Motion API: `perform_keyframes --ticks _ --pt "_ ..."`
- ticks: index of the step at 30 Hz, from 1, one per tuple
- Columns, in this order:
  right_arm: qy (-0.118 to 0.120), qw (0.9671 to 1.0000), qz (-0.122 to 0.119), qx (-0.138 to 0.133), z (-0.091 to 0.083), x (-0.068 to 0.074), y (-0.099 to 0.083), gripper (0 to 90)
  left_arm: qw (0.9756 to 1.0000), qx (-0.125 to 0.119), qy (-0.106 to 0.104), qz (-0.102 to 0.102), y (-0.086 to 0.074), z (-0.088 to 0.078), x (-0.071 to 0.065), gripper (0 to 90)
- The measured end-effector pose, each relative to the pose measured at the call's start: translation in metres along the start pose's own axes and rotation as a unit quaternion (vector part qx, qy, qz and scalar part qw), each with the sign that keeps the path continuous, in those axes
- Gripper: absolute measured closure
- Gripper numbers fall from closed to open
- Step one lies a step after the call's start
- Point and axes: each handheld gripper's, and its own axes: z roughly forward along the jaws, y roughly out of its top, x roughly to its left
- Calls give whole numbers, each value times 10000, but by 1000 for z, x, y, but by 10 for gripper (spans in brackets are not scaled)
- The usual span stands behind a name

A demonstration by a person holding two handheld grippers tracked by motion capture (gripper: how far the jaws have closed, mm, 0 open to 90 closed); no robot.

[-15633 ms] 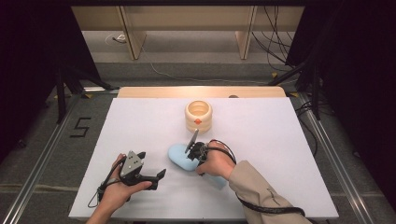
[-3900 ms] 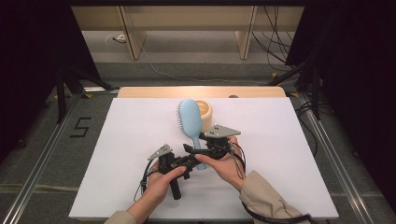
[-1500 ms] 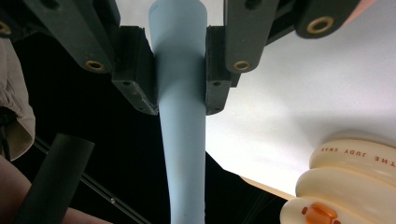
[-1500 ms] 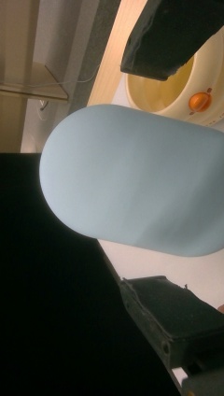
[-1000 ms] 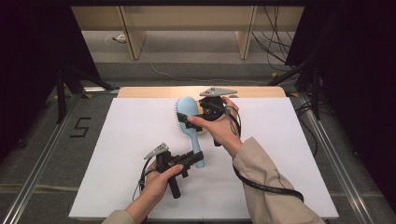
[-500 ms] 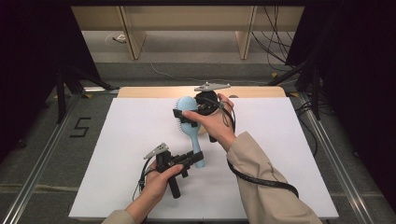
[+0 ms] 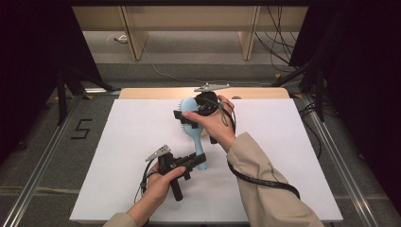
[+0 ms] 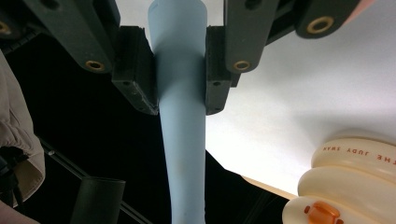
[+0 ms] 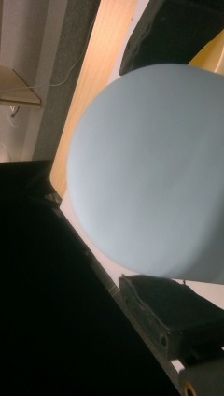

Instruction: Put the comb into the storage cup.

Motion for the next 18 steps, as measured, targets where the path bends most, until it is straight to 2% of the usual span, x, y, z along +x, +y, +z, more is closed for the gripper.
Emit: perform_keyframes --ticks 18 --pt "-5 9998 102 147 4 1 -3 168 10000 -2 34 1 0 0 1 661"
